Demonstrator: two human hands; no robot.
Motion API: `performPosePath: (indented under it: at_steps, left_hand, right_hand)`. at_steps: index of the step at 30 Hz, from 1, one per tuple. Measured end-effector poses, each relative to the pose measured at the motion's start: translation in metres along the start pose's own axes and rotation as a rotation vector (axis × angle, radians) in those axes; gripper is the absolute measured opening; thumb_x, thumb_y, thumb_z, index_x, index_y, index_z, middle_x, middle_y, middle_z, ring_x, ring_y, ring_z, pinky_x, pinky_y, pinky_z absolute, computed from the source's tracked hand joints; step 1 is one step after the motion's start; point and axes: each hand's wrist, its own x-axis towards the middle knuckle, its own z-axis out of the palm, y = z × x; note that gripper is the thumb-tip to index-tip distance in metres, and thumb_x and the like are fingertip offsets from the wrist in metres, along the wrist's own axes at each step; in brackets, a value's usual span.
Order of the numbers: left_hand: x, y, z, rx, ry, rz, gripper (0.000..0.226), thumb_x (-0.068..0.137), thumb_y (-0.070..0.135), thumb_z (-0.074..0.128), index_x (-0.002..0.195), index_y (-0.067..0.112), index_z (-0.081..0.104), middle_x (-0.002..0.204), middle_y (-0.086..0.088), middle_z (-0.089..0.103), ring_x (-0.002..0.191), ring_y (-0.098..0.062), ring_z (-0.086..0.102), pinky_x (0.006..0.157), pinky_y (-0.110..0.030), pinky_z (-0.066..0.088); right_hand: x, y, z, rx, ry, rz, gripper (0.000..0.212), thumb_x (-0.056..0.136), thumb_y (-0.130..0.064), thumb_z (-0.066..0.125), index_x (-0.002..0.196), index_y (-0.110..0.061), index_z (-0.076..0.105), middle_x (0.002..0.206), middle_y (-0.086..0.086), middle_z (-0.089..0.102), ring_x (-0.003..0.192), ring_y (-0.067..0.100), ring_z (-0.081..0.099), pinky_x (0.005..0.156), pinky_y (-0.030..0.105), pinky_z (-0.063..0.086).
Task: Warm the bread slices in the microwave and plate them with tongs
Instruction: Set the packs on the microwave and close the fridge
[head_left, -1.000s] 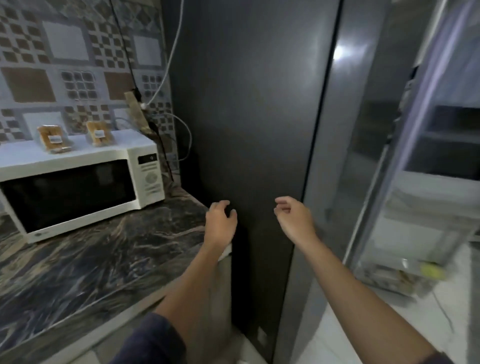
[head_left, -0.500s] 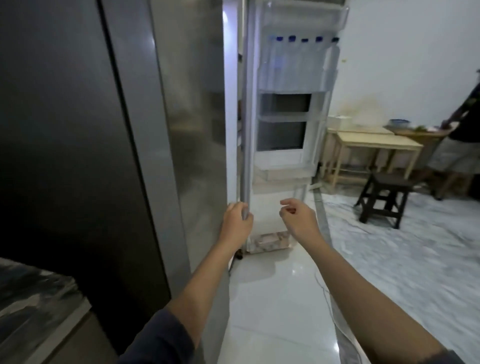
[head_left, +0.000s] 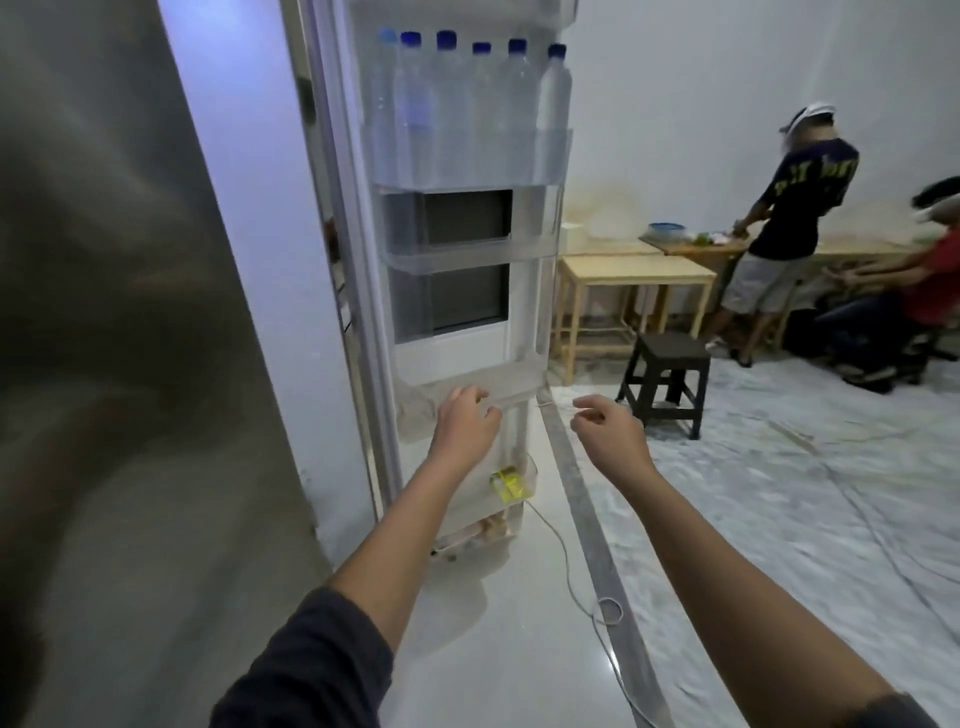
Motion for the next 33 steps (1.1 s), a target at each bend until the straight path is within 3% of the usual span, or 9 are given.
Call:
performPosePath:
  at_steps: [3,9,14,16,22,25,29,33]
  left_hand:
    - [0.049,0.005,0.018,-0.013,-0.026,0.031,0.033,0.092,0.019,0.051,0.121,0.004,0.054,0.127,-0.012,0.051,0.119,-0.027,0.048,0.103,-0.033,0.036]
    - [0.145,0.026,0.065,-0.026,-0.028,0.07,0.033,0.092,0.02,0.048,0.122,0.007,0.053,0.127,-0.008,0.05,0.119,-0.024,0.047,0.101,-0.033,0.037]
    - [0.233,0.059,0.11,0.006,0.011,0.134,0.035,0.094,0.022,0.046,0.126,0.01,0.05,0.131,-0.005,0.047,0.122,-0.022,0.043,0.103,-0.036,0.038]
    - [0.27,0.077,0.123,0.027,0.049,0.171,0.035,0.095,0.022,0.045,0.127,0.01,0.049,0.132,-0.005,0.047,0.124,-0.021,0.041,0.103,-0.034,0.037]
    - [0.375,0.121,0.143,0.151,0.224,0.325,0.033,0.095,0.022,0.044,0.126,0.01,0.05,0.126,-0.004,0.05,0.122,-0.018,0.041,0.099,-0.028,0.034]
    - [0.418,0.126,0.145,0.223,0.334,0.403,0.036,0.096,0.02,0.043,0.131,0.011,0.047,0.134,-0.004,0.046,0.128,-0.017,0.038,0.109,-0.031,0.032]
    - [0.46,0.133,0.152,0.298,0.494,0.505,0.044,0.097,0.018,0.043,0.139,0.01,0.039,0.15,-0.006,0.033,0.142,-0.018,0.022,0.118,-0.033,0.017]
    - [0.507,0.139,0.163,0.708,0.614,0.731,0.05,0.09,0.015,0.049,0.138,0.005,0.04,0.149,-0.011,0.037,0.141,-0.023,0.028,0.118,-0.04,0.019]
  right_hand:
    - [0.051,0.009,-0.003,-0.001,0.022,0.01,0.034,0.089,-0.009,0.049,0.122,-0.011,0.058,0.109,0.008,0.062,0.089,0.018,0.055,0.066,0.025,0.04]
    - [0.166,0.031,-0.017,-0.01,0.028,-0.009,0.031,0.09,-0.011,0.05,0.121,-0.012,0.058,0.107,0.006,0.063,0.084,0.017,0.055,0.062,0.027,0.041]
    - [0.279,0.041,-0.038,0.04,-0.009,-0.063,0.031,0.092,-0.012,0.05,0.122,-0.012,0.057,0.105,0.002,0.058,0.09,0.015,0.053,0.071,0.028,0.042]
    - [0.327,0.044,-0.046,0.055,-0.027,-0.072,0.031,0.091,-0.013,0.05,0.121,-0.013,0.059,0.109,0.004,0.061,0.091,0.014,0.055,0.068,0.026,0.043]
    - [0.46,0.039,-0.05,0.126,-0.081,-0.134,0.031,0.091,-0.012,0.051,0.121,-0.013,0.059,0.112,0.005,0.062,0.101,0.018,0.057,0.082,0.03,0.046]
    - [0.511,0.033,-0.035,0.15,-0.126,-0.161,0.029,0.09,-0.014,0.052,0.118,-0.017,0.061,0.108,0.003,0.064,0.103,0.019,0.058,0.089,0.037,0.05]
    - [0.576,0.016,-0.01,0.199,-0.184,-0.217,0.028,0.091,-0.015,0.053,0.118,-0.015,0.06,0.109,0.006,0.064,0.101,0.021,0.06,0.089,0.04,0.051]
    - [0.639,0.001,0.018,0.304,-0.214,-0.282,0.03,0.091,-0.016,0.051,0.12,-0.01,0.058,0.112,0.013,0.065,0.103,0.027,0.062,0.093,0.046,0.05]
